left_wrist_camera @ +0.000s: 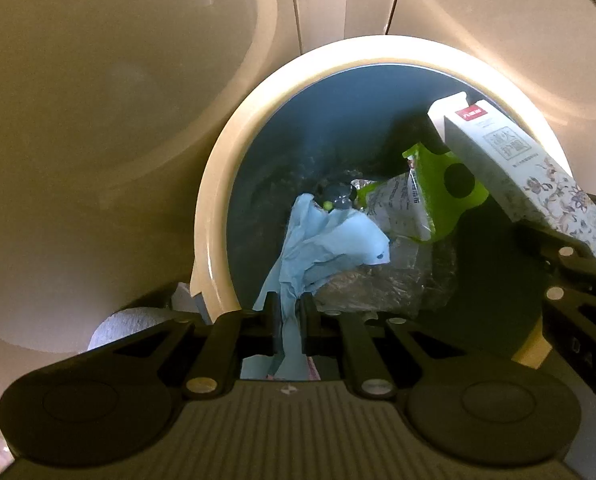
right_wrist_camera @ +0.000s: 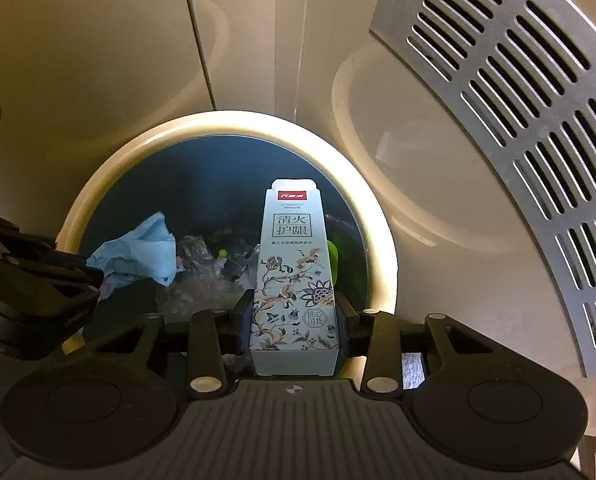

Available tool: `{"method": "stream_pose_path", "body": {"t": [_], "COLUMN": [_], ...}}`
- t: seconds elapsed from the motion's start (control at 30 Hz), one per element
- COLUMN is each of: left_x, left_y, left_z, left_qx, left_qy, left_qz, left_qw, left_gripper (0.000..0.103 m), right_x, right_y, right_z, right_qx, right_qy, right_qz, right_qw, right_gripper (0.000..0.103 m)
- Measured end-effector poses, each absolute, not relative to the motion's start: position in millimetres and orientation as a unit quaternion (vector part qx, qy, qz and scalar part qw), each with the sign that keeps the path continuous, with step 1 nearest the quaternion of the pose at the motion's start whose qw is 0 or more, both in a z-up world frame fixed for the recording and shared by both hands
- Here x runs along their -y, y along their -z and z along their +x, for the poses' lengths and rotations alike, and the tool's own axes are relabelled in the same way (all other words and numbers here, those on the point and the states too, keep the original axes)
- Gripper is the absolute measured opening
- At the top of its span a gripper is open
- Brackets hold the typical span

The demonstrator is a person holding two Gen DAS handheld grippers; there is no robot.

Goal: Collect trash

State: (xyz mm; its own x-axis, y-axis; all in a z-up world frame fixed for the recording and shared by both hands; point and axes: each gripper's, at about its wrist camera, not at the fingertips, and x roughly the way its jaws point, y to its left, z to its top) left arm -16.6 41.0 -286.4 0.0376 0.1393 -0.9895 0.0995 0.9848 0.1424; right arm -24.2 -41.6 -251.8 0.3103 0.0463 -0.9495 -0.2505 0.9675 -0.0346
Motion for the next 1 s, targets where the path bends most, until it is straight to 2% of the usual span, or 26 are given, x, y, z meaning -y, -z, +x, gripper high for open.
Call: {"method": "stream_pose_path", "body": {"t": [0.03, 0.07, 0.1, 0.13, 0.17, 0.2, 0.23, 0.33, 0.57, 0.73, 1.0], "left_x": [-41, -41, -41, -42, -43, -44, -44, -49, -46, -41, -36], "left_y": [288, 288, 288, 283, 282, 280, 277, 269, 210, 165, 134], "left_z": [-16, -15, -15, -15, -16, -18, -20, -24, -59, -95, -135], "left_qx": [-0.695, -0.695, -0.693, -0.69, -0.683, -0.675, -0.673, -0.673, -0.611, -0.575, -0.547], "left_qy": [-0.01, -0.006, 0.002, 0.009, 0.002, 0.001, 0.003, 0.007, -0.009, -0.035, -0.043], "left_qz": [0.086, 0.086, 0.084, 0.082, 0.091, 0.097, 0.098, 0.083, 0.117, 0.128, 0.13], "left_qw": [0.713, 0.714, 0.716, 0.719, 0.725, 0.731, 0.733, 0.735, 0.783, 0.808, 0.826], "left_gripper": [0.023, 0.046, 0.082, 0.095, 0.101, 0.102, 0.102, 0.102, 0.102, 0.102, 0.102], "right_x": [42, 42, 42, 42, 42, 44, 47, 59, 63, 65, 75], "right_y": [254, 257, 258, 260, 260, 259, 258, 246, 196, 152, 125], "right_z": [-23, -22, -21, -20, -20, -19, -19, -22, -53, -99, -144], "right_qx": [-0.581, -0.582, -0.583, -0.588, -0.592, -0.593, -0.594, -0.593, -0.553, -0.483, -0.438], "right_qy": [-0.09, -0.087, -0.084, -0.081, -0.074, -0.066, -0.063, -0.07, -0.108, -0.139, -0.146], "right_qz": [-0.089, -0.09, -0.09, -0.09, -0.088, -0.085, -0.079, -0.054, -0.043, -0.057, -0.043], "right_qw": [0.804, 0.804, 0.803, 0.799, 0.798, 0.798, 0.798, 0.8, 0.825, 0.863, 0.886], "right_gripper": [0.042, 0.042, 0.044, 0.055, 0.061, 0.065, 0.074, 0.088, 0.093, 0.1, 0.101]}}
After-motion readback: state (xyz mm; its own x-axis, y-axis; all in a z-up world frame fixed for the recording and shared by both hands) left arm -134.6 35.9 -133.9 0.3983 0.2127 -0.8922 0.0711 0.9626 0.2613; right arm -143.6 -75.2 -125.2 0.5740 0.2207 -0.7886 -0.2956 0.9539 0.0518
